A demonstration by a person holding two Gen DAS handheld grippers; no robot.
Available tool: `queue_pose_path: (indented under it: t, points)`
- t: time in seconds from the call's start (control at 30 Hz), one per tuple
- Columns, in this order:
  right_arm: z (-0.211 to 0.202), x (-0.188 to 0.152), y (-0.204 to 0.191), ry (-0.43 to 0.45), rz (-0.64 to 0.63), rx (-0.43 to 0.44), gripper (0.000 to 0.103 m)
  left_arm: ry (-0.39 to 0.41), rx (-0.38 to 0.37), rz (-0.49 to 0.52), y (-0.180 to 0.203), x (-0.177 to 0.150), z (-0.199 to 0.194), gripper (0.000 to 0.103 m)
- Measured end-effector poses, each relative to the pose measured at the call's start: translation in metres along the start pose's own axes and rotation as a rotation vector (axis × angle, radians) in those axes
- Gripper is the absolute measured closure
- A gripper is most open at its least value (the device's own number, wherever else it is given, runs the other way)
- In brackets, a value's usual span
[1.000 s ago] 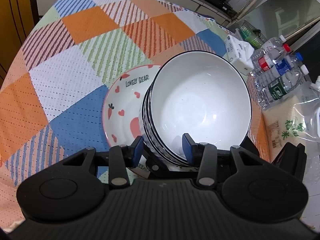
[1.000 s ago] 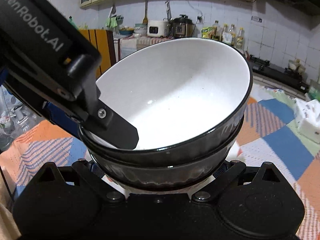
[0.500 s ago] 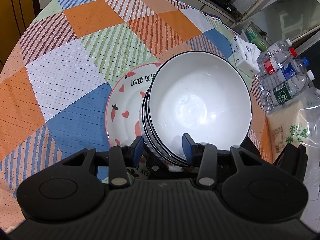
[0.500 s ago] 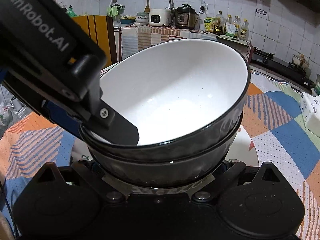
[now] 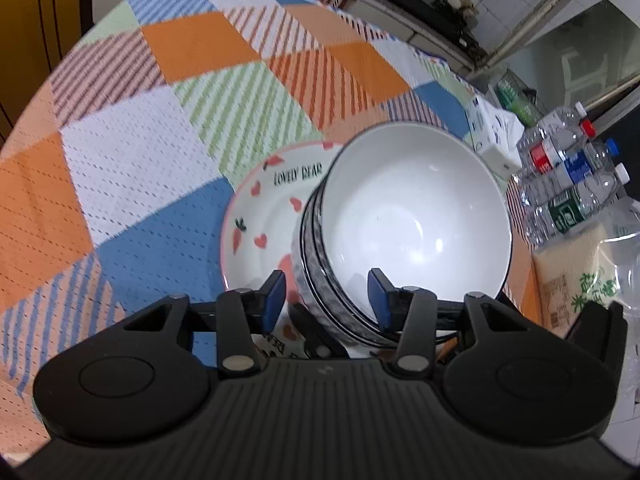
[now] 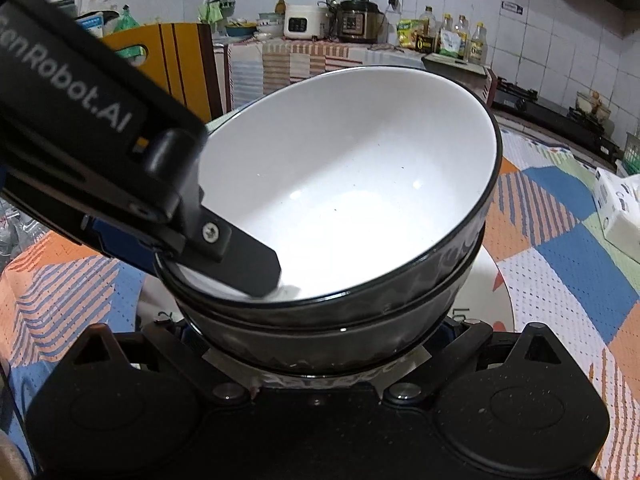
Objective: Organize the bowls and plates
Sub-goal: 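Lower the bowl stack onto the bunny plate with both grippers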
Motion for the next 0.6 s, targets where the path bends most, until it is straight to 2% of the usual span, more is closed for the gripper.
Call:
queue_pose_path:
  t: [0.1,0.23,0.43,0.6]
  points:
    - [-0.006,0.000,-0.005,-0.017,-0.021,-0.031,0.003,0.034,0.050,-0.007,-0.004,0.000,-0.005,0.050]
    - [-0.019,-0.001,-0.011,-0.020,-0.029,-0.044,0.003,0.068,0.056,-0.001,-0.007,-0.003,-0.019,0.049]
    - [-0.049,-0.003,-0.021,-0.005,0.008,-0.042,0.003,0.154,0.104,0.059,-0.003,-0.009,-0.058,0.044]
    - [-0.081,0.001,-0.025,0.042,0.081,-0.050,0.003,0.214,0.123,0.095,-0.003,-0.019,-0.095,0.040]
Point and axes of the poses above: each gripper's, at about its wrist camera, not at the fingertips, and z roughly the way its jaws point, y to its right, x to its top, the point moved 5 cm from there along z, roughly the way its jaws point, and after that the axes turned 15 degrees about x, right-handed, at the moved point
